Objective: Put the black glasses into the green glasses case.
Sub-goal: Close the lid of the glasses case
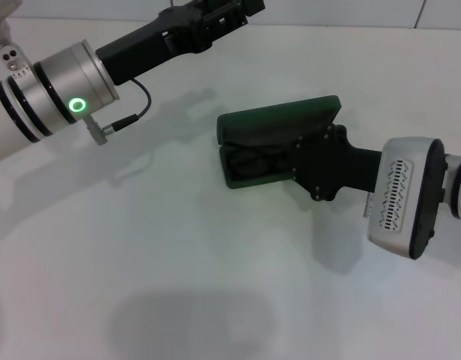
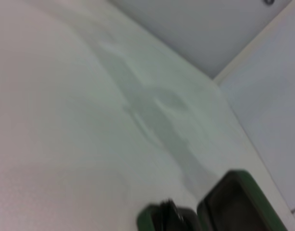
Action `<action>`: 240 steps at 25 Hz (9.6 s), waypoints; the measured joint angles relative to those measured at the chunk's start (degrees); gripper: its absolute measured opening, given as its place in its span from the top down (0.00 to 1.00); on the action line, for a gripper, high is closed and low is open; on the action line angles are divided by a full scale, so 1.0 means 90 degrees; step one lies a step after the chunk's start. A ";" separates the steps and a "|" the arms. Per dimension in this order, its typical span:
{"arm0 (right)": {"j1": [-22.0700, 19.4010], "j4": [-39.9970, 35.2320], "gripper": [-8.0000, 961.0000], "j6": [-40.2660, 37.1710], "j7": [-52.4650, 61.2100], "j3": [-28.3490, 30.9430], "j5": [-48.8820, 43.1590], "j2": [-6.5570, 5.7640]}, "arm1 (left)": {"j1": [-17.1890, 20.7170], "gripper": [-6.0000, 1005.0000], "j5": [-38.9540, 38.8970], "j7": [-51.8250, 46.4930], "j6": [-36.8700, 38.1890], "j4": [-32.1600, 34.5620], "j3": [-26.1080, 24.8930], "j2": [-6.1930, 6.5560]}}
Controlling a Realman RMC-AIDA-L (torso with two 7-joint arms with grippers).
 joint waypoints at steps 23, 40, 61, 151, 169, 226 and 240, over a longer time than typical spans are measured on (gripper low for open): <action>0.0294 0.2033 0.78 -0.5149 0.3442 0.3668 -0.0319 -0.0793 | -0.0867 0.37 0.2638 -0.1605 -0.2672 0.0073 0.0070 0.0113; -0.0007 0.2057 0.45 -0.5387 0.3692 0.3999 -0.0326 -0.0829 | -0.1202 0.37 0.3544 -0.2326 -0.3355 0.0176 0.1131 0.0049; -0.0006 0.2080 0.45 -0.5090 0.3703 0.3987 -0.0329 -0.0735 | -0.1046 0.37 0.3421 -0.1798 -0.3125 0.0347 0.2058 -0.0016; 0.2311 -0.1849 0.46 -0.3271 0.5615 0.0888 -0.7397 0.0000 | 0.0343 0.37 -0.0685 0.0346 -0.1981 0.0151 0.1573 -0.0008; 0.1949 -0.2020 0.82 -0.2854 0.5685 0.1069 -0.7386 0.0000 | 0.0490 0.37 -0.1665 0.0768 -0.1982 0.0153 0.1563 0.0004; 0.0394 -0.1097 0.71 -0.4050 0.5516 0.3749 -0.4057 -0.0075 | -0.0236 0.37 -0.0311 0.0184 -0.2937 0.0146 0.1612 0.0194; -0.0231 0.0170 0.70 -0.6055 0.4771 0.5677 -0.3868 -0.0060 | -0.1521 0.37 0.2333 -0.1555 -0.4241 0.0151 0.1629 0.0042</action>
